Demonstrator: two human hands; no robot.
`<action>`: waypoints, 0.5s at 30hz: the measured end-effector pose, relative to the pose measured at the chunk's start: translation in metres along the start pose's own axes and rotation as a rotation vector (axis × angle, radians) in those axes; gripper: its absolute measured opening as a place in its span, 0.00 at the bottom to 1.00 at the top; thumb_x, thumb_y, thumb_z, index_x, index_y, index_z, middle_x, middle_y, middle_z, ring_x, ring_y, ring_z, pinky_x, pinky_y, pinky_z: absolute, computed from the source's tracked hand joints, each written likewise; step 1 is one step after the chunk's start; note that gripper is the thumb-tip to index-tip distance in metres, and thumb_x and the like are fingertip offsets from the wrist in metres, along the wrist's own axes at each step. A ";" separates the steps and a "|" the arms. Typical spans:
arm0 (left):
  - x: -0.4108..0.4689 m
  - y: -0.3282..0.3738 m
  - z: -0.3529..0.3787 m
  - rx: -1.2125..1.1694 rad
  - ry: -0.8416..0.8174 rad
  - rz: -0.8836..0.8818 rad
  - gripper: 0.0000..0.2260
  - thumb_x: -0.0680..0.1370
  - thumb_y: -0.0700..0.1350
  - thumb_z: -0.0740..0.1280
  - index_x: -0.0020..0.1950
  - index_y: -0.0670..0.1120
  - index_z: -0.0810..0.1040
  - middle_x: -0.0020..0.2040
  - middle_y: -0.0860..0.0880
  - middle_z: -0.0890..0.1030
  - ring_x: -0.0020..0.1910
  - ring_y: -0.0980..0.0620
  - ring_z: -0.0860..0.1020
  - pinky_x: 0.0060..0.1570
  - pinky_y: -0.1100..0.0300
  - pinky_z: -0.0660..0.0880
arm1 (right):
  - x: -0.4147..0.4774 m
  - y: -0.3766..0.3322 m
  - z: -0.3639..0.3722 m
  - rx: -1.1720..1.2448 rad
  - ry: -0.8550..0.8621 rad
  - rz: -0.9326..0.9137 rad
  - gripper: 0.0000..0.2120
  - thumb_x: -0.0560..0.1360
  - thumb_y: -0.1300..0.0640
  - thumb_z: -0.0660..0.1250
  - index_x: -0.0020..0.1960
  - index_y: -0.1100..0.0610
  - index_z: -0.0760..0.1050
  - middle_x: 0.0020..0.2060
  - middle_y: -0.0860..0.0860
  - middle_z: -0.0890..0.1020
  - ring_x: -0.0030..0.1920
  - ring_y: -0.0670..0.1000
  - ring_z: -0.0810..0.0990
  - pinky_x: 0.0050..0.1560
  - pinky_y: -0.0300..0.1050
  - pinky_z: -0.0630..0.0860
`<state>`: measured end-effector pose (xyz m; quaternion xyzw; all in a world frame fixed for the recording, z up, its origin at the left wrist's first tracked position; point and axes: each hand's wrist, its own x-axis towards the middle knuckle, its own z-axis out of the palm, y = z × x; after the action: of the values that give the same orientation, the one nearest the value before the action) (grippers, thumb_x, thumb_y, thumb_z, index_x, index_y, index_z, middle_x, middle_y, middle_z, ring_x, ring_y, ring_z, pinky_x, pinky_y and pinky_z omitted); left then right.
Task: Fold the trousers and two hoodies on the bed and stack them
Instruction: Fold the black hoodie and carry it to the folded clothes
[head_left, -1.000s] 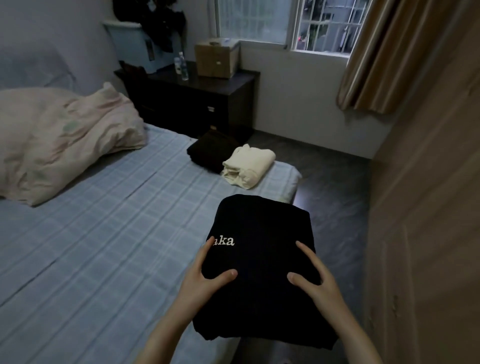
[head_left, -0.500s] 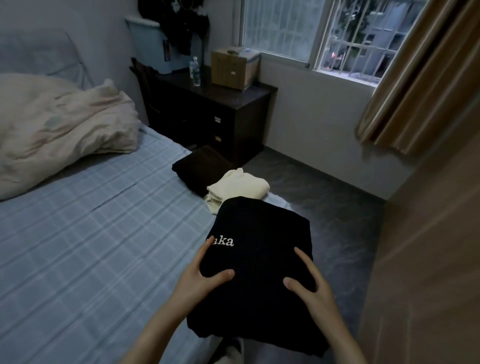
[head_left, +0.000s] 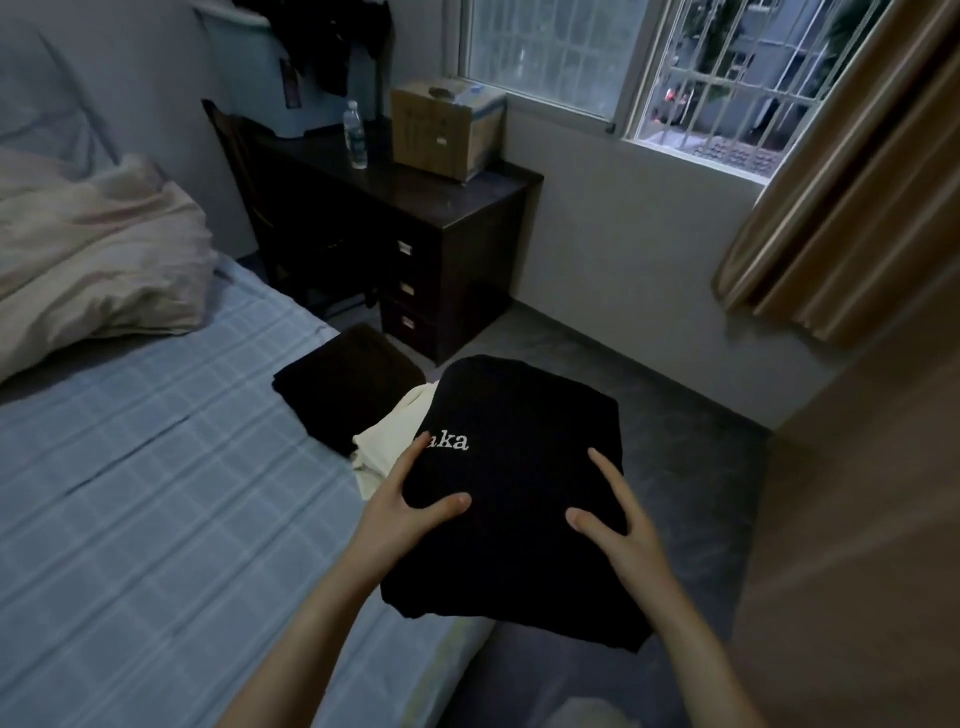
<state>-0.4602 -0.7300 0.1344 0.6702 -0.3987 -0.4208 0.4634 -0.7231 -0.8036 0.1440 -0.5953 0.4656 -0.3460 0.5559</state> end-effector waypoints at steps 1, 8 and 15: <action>0.014 0.003 0.008 0.008 0.007 -0.008 0.41 0.64 0.62 0.78 0.72 0.70 0.61 0.68 0.58 0.70 0.63 0.55 0.73 0.58 0.62 0.71 | 0.016 0.001 -0.009 -0.002 -0.019 -0.002 0.32 0.75 0.59 0.73 0.70 0.32 0.68 0.61 0.25 0.73 0.61 0.28 0.73 0.51 0.23 0.71; 0.103 0.018 0.080 -0.038 0.198 -0.062 0.42 0.58 0.69 0.76 0.69 0.73 0.62 0.66 0.64 0.70 0.61 0.62 0.73 0.56 0.67 0.69 | 0.152 0.008 -0.079 -0.069 -0.236 0.008 0.29 0.76 0.57 0.72 0.68 0.29 0.69 0.61 0.24 0.72 0.61 0.27 0.72 0.51 0.23 0.72; 0.143 0.046 0.153 -0.120 0.483 -0.138 0.41 0.59 0.69 0.76 0.69 0.74 0.61 0.64 0.67 0.70 0.57 0.70 0.70 0.51 0.74 0.68 | 0.277 -0.004 -0.131 -0.155 -0.525 -0.029 0.29 0.75 0.57 0.72 0.67 0.29 0.70 0.61 0.28 0.74 0.59 0.27 0.72 0.50 0.26 0.74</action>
<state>-0.5627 -0.9170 0.1179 0.7483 -0.2042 -0.3019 0.5543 -0.7542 -1.1082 0.1373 -0.7120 0.3223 -0.1509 0.6053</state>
